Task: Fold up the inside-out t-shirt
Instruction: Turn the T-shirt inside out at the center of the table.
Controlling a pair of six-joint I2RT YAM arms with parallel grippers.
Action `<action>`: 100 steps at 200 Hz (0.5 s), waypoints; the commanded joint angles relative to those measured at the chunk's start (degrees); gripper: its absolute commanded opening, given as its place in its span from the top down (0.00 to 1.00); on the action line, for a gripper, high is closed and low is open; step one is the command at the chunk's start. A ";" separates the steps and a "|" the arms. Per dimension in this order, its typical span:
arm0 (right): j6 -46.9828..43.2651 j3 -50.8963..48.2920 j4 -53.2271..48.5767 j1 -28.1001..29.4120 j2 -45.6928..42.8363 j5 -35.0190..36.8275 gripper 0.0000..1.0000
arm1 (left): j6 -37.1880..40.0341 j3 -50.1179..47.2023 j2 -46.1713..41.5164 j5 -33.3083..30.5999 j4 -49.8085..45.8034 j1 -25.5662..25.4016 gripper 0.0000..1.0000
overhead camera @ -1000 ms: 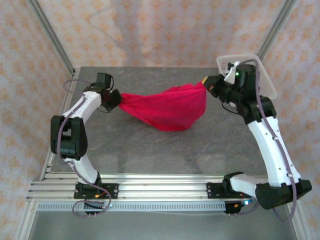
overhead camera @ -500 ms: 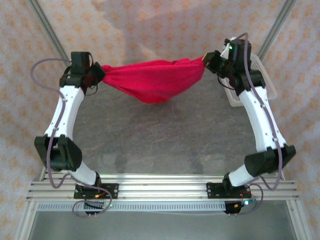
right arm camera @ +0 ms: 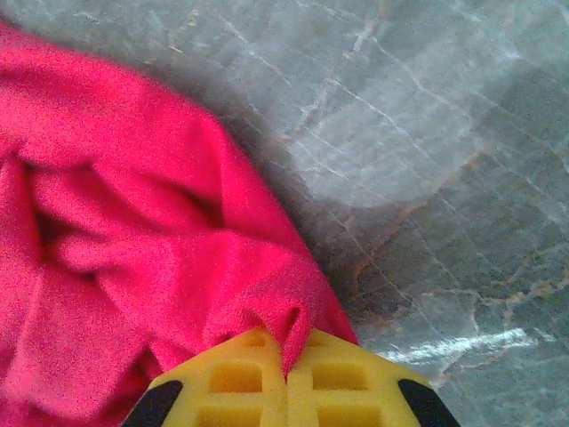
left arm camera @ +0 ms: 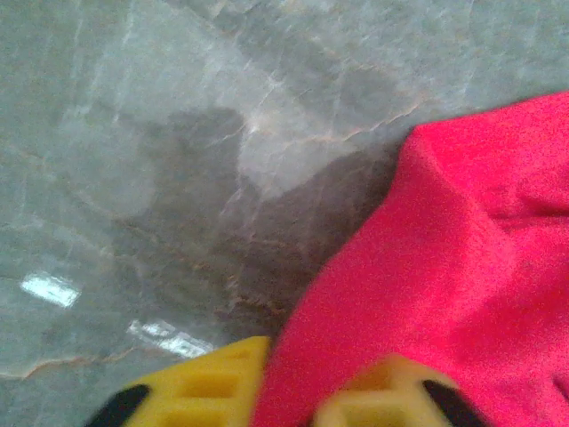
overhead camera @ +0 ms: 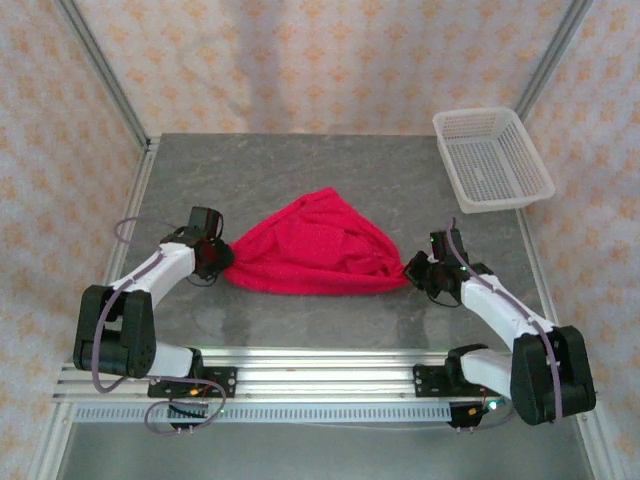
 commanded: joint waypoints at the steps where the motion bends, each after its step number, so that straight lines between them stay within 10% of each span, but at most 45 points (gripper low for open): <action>1: 0.51 1.09 4.58 0.48 -2.85 -0.31 0.76 | 2.07 5.09 -3.46 -9.38 -1.69 -4.95 0.60; 23: -1.76 3.94 -2.35 0.58 -4.52 1.92 0.44 | 5.71 12.20 -4.70 -16.02 -5.96 -14.73 0.48; 100: -4.83 13.19 -11.01 6.31 -1.88 8.45 0.47 | 10.54 21.47 13.00 2.61 4.52 -34.02 0.43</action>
